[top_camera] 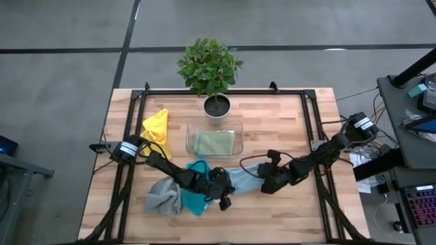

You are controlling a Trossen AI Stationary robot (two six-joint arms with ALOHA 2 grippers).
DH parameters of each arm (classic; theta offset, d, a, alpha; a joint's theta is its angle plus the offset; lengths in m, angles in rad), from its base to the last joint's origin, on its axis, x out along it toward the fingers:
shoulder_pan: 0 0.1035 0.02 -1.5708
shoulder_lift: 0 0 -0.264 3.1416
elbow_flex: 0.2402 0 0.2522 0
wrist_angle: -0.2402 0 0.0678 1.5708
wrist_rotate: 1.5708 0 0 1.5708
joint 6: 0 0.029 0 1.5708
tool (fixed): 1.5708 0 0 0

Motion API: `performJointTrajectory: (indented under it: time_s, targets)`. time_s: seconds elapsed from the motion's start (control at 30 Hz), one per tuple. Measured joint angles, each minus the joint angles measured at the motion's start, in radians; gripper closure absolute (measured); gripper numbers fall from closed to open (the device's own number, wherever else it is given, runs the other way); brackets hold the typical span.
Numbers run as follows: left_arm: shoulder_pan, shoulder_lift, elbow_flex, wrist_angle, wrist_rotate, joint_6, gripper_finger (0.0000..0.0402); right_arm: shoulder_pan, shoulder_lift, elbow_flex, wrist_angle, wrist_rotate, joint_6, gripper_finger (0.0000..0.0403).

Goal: Fold microfiber towels
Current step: Fold the light blue microfiber cloth

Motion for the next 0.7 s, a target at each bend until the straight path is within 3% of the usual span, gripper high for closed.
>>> performJointTrajectory:
  time_s: [0.47,0.6,0.7]
  targets:
    - [-0.003,-0.095,-0.004,-0.026,0.060,0.058,0.0398,0.002,-0.123,0.005,0.003,-0.013,-0.028,0.0394]
    - [-0.001,-0.111,-0.004,-0.020,0.043,0.087,0.0398,0.025,-0.166,0.005,0.028,-0.015,-0.029,0.0394]
    - [0.005,-0.112,-0.006,-0.018,-0.025,0.087,0.0398,0.044,-0.170,0.003,0.082,-0.011,-0.031,0.0394]
